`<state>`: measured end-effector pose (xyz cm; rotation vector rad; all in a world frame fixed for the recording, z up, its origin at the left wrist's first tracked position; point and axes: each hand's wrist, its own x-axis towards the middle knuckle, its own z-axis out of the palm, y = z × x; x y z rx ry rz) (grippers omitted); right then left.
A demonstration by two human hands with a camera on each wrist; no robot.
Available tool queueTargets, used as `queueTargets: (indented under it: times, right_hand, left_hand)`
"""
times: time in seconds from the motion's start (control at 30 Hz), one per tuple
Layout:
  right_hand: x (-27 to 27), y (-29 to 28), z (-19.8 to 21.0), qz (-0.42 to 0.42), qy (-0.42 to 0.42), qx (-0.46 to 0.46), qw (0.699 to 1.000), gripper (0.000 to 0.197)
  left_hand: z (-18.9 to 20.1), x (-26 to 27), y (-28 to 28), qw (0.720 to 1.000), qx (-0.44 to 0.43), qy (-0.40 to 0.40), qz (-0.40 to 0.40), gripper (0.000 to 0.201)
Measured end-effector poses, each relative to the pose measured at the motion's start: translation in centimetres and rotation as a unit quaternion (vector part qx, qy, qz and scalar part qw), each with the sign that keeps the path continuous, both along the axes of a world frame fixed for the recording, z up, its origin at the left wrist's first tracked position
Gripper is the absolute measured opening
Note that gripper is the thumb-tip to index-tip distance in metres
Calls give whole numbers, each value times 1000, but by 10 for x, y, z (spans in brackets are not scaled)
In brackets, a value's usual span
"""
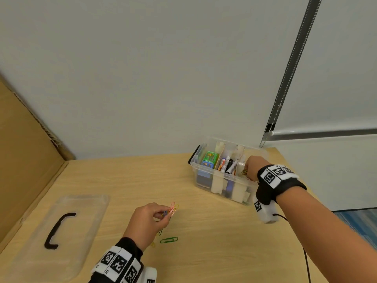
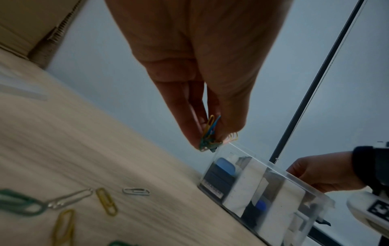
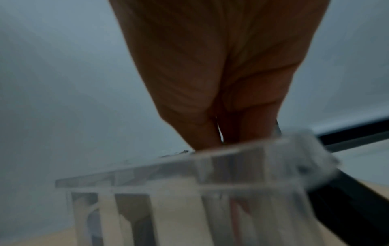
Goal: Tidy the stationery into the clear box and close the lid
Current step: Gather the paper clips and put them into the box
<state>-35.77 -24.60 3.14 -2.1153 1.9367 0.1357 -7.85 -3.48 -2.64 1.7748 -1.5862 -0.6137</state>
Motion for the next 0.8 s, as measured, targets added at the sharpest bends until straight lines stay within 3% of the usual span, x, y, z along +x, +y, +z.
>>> queueTargets:
  times: [0.1, 0.17, 0.3, 0.37, 0.57, 0.7, 0.8]
  right_hand:
    - [2, -5, 2, 5, 4, 33, 999, 28]
    - [-4, 2, 4, 4, -45, 3, 999, 26]
    - [-28, 44, -7, -9, -215, -208, 954, 26]
    - [-39, 64, -26, -11, -211, -263, 941, 30]
    - [-49, 78, -72, 2, -233, -276, 933, 47]
    - [-48, 78, -81, 6, -273, -315, 909, 54]
    - [-48, 80, -82, 11, -270, -319, 908, 55]
  left_hand:
    - [-1, -1, 1, 1000, -7, -5, 6, 35]
    - [-2, -2, 1, 1000, -11, -2, 10, 26]
    - [-2, -11, -2, 1000, -15, 7, 2, 35]
    - [4, -22, -7, 1000, -16, 20, -10, 38]
    - [39, -85, -61, 995, -60, 30, -77, 20]
    - [62, -138, -115, 987, -81, -31, -133, 23]
    - [67, -172, -152, 973, -75, -138, -171, 23]
